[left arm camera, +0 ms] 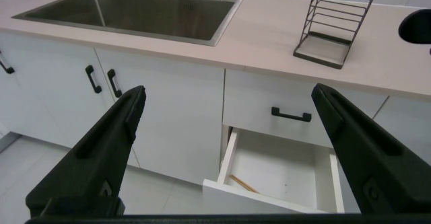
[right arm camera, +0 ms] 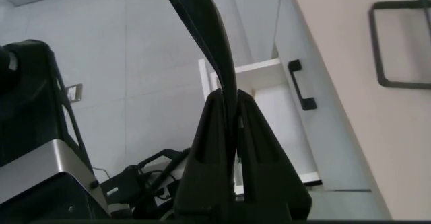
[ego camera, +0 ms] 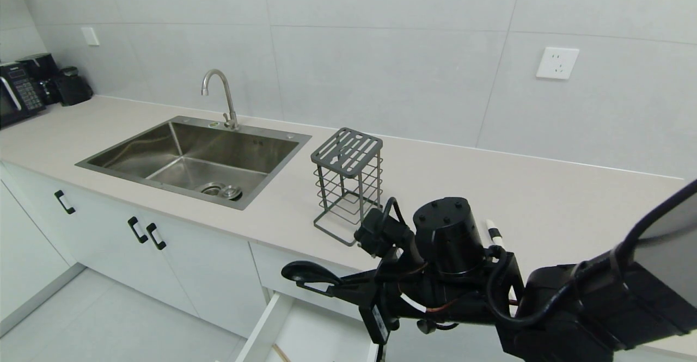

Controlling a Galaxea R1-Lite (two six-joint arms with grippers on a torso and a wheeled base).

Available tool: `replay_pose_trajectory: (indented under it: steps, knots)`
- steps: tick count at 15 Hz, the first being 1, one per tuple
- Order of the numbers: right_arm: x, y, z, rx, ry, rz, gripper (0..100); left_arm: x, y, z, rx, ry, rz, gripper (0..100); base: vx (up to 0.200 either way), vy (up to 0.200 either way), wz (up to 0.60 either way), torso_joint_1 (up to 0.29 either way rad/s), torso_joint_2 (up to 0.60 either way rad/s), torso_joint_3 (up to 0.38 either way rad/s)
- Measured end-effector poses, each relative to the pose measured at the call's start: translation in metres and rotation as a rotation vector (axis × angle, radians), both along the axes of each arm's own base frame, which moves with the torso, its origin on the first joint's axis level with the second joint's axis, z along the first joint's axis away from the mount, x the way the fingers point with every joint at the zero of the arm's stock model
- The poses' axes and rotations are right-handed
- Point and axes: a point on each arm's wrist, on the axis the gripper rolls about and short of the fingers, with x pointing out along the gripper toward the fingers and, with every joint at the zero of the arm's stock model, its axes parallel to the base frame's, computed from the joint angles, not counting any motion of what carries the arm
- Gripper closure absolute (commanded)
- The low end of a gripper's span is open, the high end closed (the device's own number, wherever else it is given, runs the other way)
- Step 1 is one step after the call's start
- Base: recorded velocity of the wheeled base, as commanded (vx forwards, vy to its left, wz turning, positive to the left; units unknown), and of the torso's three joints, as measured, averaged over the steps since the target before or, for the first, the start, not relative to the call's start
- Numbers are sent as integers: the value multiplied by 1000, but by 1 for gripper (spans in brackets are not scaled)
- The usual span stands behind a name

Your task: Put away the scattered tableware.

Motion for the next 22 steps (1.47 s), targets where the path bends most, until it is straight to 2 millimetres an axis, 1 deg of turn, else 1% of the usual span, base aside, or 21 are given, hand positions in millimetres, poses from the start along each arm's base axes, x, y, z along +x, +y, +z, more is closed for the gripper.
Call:
replay_pose_trajectory:
  steps: [2, 5, 15, 19, 22]
  knots:
    - [3, 12, 5, 21, -27, 58, 100, 0, 0, 0, 0, 0, 0, 0, 0, 0, 0, 0, 0, 0]
    - [6, 23, 4, -13, -68, 110, 100, 0, 0, 0, 0, 0, 0, 0, 0, 0, 0, 0, 0, 0]
    - [14, 34, -3, -16, -63, 114, 100, 0, 0, 0, 0, 0, 0, 0, 0, 0, 0, 0, 0, 0]
    - [16, 38, -5, -23, -57, 118, 100, 0, 0, 0, 0, 1, 0, 0, 0, 0, 0, -126, 248, 131]
    - [15, 39, -7, -28, -54, 121, 100, 0, 0, 0, 0, 0, 0, 0, 0, 0, 0, -48, 100, 59]
